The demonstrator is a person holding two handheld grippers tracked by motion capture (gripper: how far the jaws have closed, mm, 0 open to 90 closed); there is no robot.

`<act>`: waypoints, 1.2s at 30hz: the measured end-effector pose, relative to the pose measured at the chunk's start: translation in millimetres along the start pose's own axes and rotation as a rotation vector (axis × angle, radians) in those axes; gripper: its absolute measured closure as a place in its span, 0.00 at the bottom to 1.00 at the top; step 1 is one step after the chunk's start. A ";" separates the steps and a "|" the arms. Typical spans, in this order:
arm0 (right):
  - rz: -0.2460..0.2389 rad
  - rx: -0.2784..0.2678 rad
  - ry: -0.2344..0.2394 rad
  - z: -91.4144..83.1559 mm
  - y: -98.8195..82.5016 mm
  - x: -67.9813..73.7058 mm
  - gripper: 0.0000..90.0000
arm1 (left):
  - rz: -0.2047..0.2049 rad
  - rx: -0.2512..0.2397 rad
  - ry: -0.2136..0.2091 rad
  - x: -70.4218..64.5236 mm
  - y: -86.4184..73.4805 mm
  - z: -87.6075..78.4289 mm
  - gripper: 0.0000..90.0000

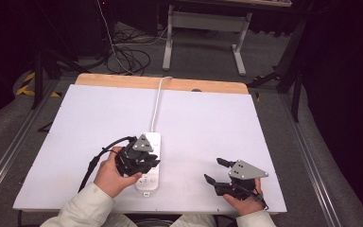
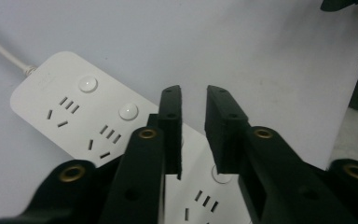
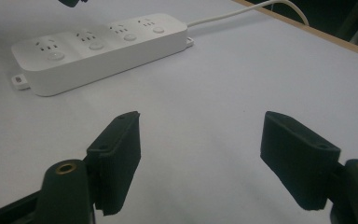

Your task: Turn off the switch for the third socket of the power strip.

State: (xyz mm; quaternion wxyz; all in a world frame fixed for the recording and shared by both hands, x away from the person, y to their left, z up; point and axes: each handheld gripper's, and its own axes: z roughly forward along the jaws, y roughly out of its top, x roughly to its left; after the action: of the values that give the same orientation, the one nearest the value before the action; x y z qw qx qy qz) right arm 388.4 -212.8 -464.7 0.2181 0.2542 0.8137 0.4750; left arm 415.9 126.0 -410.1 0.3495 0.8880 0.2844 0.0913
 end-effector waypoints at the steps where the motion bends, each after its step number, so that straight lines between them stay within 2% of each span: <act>1: 0.000 0.001 -0.001 -0.1 0.0 0.0 0.33 | 0.002 -0.011 -0.007 0.5 0.0 -0.7 0.74; 5: 0.001 -0.001 0.001 0.1 -0.2 -0.2 0.33 | 0.015 -0.073 -0.017 0.4 -0.6 -6.8 0.48; 9: 0.002 -0.001 0.001 0.1 -0.3 -0.3 0.33 | 0.001 -0.142 -0.046 3.9 -1.6 -18.3 0.42; 12: 0.002 0.000 0.001 0.1 -0.3 -0.2 0.33 | 0.002 -0.186 -0.026 6.4 -3.7 -27.0 0.38; 16: 0.002 0.000 0.001 0.1 -0.3 -0.1 0.33 | -0.008 -0.236 -0.031 11.2 -8.3 -40.4 0.36; 17: 0.003 0.000 0.000 -0.6 -0.3 -0.1 0.33 | -0.006 -0.243 -0.029 12.3 -9.8 -44.0 0.33; 20: 0.006 -0.004 0.000 -0.9 -0.4 -0.2 0.33 | -0.013 -0.258 -0.001 15.1 -14.5 -54.9 0.31; 27: 0.004 -0.005 0.000 -1.6 -0.5 -0.1 0.33 | 0.013 -0.266 0.068 19.9 -26.6 -74.1 0.23; 36: 0.007 -0.008 0.001 -2.2 -0.4 -0.2 0.33 | 0.021 -0.271 0.124 26.4 -44.3 -92.6 0.23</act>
State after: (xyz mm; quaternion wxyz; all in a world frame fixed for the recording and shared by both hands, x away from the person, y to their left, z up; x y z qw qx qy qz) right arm 387.2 -214.5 -464.0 0.2170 0.2561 0.8109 0.4793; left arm 384.6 220.0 -372.4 0.4470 0.8283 0.2813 0.1870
